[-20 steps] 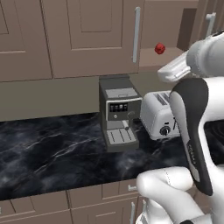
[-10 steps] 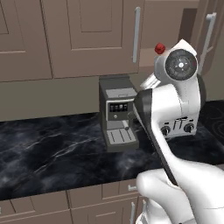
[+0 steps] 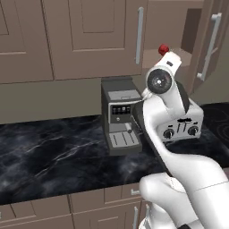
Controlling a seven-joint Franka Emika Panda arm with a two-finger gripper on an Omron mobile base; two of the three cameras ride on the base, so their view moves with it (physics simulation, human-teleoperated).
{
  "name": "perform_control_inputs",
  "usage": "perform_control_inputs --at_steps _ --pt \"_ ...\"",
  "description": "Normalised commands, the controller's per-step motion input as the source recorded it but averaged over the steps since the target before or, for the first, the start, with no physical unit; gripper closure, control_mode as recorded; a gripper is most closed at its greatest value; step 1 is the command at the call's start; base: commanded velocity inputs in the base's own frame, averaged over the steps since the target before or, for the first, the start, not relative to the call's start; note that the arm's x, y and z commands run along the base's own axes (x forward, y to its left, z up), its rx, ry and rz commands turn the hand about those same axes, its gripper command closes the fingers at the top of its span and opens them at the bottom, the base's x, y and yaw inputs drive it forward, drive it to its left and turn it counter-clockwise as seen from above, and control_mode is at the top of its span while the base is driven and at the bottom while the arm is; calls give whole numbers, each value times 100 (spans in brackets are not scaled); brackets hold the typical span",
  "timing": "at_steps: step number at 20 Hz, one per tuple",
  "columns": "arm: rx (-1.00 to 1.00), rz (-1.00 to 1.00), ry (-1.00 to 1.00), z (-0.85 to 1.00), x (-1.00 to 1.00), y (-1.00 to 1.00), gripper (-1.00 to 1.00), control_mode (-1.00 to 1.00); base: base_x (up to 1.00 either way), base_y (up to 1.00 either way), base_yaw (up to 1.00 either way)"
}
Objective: The dining table condiment station is running low on mayonnaise. Refill the condiment station by opening the cabinet and taking the mayonnaise from the cabinet and placing it on the dining table.
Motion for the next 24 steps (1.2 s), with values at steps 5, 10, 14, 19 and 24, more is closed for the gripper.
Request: perform_control_inputs --at_steps 5,10,14,19,24 --pt "-4 0 -1 -10 27 -64 -100 -100 0 0 0" --pt "-1 0 -6 2 -47 -91 -100 -100 0 0 0" --pt "0 -1 -6 9 -61 -85 -100 -100 0 0 0" --pt "0 -4 -1 13 -32 -86 -100 -100 0 0 0" --pt "4 -5 11 17 0 -100 -100 -100 0 0 0"
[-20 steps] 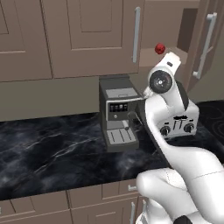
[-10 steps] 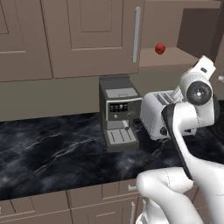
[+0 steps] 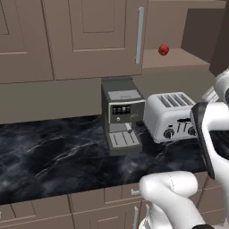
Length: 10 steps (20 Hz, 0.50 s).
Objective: The dining table condiment station is running low on mayonnaise. Refill the condiment station by opening the cabinet and taking the mayonnaise from the cabinet and placing it on the dining table.
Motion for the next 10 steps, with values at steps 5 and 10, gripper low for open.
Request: perform_control_inputs --at_steps 5,10 --pt "10 -3 7 5 0 -94 -100 -100 0 0 0" --pt "2 0 -1 0 0 -19 -100 -100 0 0 0"
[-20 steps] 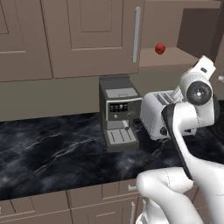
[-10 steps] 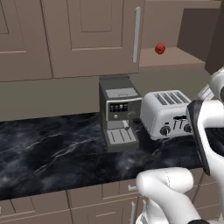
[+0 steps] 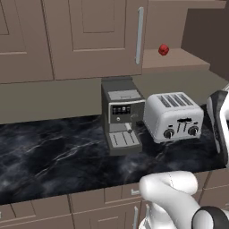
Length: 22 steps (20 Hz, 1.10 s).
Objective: The dining table condiment station is running low on mayonnaise. Refill the condiment station by opening the cabinet and taking the mayonnaise from the cabinet and placing it on the dining table.
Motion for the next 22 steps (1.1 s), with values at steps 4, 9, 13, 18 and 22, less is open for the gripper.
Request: perform_control_inputs --at_steps 4,9,13,18,22 --pt "0 0 -4 0 0 7 -100 -100 0 0 0" --pt "4 0 0 0 0 73 -100 -100 0 0 0" --pt "10 0 -3 0 0 100 -100 -100 0 0 0" --pt "18 0 -11 0 0 100 -100 -100 0 0 0" --pt "28 0 -18 0 -2 99 -100 -100 0 0 0"
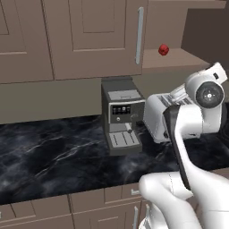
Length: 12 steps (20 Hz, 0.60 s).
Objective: The dining table condiment station is running low on mayonnaise. Refill the condiment station by opening the cabinet and taking the mayonnaise from the cabinet and placing it on the dining table.
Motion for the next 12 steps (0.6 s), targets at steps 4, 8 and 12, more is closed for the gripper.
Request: perform_control_inputs --at_steps 4,8,12 --pt "31 0 -20 0 -3 100 -100 -100 0 0 0" --pt "35 5 -24 0 -6 89 -100 -100 0 0 0" --pt "32 12 -32 9 0 70 -100 -100 0 0 0"
